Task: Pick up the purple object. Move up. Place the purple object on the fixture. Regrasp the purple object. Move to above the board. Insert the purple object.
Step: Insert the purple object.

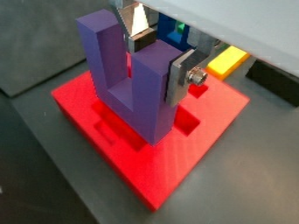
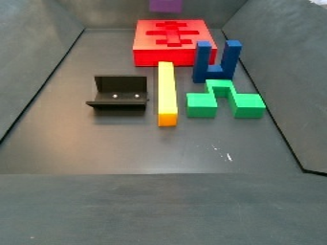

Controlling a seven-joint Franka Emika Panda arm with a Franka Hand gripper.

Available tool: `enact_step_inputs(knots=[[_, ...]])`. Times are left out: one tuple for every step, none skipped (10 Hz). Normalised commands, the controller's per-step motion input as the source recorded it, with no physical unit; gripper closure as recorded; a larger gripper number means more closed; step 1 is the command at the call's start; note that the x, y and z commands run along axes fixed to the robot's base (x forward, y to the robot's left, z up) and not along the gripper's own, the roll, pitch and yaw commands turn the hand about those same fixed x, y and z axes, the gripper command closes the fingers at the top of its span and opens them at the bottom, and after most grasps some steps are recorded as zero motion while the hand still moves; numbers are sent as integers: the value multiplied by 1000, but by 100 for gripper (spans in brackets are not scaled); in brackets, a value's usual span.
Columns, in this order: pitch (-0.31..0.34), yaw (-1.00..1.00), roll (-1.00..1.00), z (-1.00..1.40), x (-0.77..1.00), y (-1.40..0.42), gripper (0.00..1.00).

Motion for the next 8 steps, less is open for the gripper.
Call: enact_step_inputs(knots=[[0,0,36,-60,0,0,100],[0,0,9,-160,0,0,100],[-54,29,41,-386,0,0,100],[-40,9,76,-414,20,0,100],[-29,0,81,-383,0,3,100],[-46,0,43,-354,0,0,100],[-41,0,4,-223,-51,0,100],[-67,0,-29,-91,-83,34,100]])
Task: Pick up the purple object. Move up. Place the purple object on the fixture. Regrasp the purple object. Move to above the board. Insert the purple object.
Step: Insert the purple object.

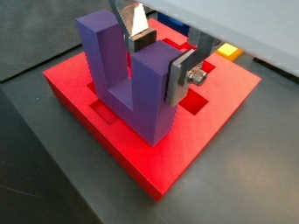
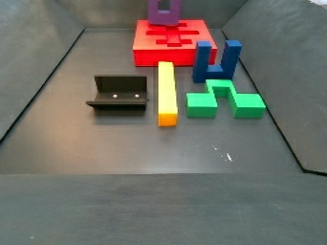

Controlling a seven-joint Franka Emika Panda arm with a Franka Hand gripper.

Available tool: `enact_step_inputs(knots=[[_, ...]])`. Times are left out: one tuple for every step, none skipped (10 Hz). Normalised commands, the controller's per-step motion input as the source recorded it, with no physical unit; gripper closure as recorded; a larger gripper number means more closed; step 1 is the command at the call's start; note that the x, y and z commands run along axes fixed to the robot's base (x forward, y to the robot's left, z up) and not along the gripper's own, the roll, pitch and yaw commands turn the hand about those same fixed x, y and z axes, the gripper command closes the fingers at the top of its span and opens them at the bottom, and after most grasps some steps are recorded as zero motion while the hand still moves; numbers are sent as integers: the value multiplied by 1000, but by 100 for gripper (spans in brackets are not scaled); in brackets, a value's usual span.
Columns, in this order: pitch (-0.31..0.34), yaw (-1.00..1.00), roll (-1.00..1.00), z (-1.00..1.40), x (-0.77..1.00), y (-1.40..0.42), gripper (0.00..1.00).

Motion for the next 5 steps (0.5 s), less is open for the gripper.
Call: enact_step_inputs(knots=[[-89,0,-81,-34,-97,63,100],[-114,0,-53,-149,-203,80,100],[-106,0,-44,-151,-223,120,100],[-106,0,-60,-97,-246,160,100],[-107,0,-81,-17,-203,63,100]])
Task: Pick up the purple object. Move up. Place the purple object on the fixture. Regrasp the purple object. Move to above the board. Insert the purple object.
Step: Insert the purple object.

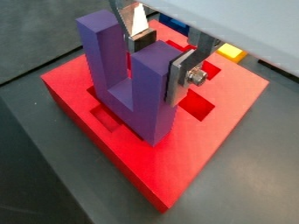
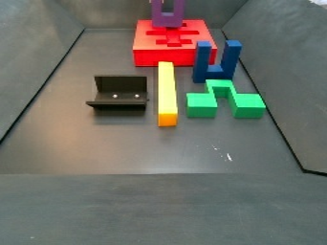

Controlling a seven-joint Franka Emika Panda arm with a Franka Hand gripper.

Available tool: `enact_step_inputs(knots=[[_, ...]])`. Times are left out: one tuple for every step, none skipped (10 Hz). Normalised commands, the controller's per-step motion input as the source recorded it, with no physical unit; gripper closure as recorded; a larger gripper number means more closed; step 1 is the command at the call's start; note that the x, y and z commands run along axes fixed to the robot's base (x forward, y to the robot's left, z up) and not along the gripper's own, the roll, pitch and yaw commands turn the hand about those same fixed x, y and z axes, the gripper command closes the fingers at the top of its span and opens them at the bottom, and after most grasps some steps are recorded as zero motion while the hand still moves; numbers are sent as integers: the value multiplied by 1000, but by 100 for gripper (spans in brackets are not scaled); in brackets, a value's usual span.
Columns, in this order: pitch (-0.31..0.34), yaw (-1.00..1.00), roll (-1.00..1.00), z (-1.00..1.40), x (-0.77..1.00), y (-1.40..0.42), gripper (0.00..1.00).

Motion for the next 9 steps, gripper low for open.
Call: enact_step_inputs(knots=[[-113,0,-50,-46,-111,0,100],[-114,66,-9,-83,-57,-123,100],[-100,49,0,-34,-163,-100,100],[-84,0,0,-29,-337,0,100],[-76,17,0,-14,-269,0,100],[-60,91,0,-37,-66,0,100],[-49,163,0,-57,0,6,100],[-50,203,0,-63,97,0,100],[-41,194,0,-120,254,0,100]])
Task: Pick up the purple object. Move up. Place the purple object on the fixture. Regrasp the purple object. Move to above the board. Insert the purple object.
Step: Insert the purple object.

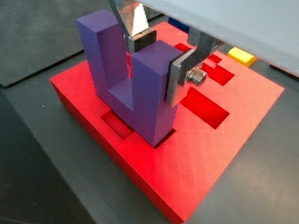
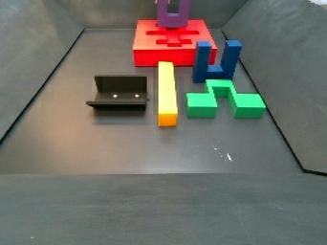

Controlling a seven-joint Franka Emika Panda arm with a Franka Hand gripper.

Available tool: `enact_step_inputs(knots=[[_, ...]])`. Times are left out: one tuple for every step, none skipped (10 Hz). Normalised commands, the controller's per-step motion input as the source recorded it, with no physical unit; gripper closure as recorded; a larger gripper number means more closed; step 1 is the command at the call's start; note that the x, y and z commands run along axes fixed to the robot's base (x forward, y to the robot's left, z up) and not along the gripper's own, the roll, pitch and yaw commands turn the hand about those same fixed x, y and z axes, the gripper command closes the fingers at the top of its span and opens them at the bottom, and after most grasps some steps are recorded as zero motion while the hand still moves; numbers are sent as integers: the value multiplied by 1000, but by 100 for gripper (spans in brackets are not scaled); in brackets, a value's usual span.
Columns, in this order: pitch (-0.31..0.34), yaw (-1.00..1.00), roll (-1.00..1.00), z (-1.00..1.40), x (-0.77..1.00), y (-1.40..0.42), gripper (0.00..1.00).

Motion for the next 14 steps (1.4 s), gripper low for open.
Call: enact_step_inputs(knots=[[-20,160,14,-143,283,0,100],[-10,89,36,-149,180,-6,100],[0,11,50,-154,126,0,100],[-6,0,34,-243,17,-17,100],[-30,0,19,-360,0,-9,100],[-54,0,37,-440,0,0,100],[-59,0,61,-494,0,0,100],[-50,0,103,-540,0,0,100],[-37,0,110,-549,0,0,100],[-11,0,106,-606,20,0,100],[-9,0,93,-674,17,0,100],[-21,0,91,-680,0,0,100],[0,0,49,-334,0,-9,100],[0,0,0,0,0,0,100]])
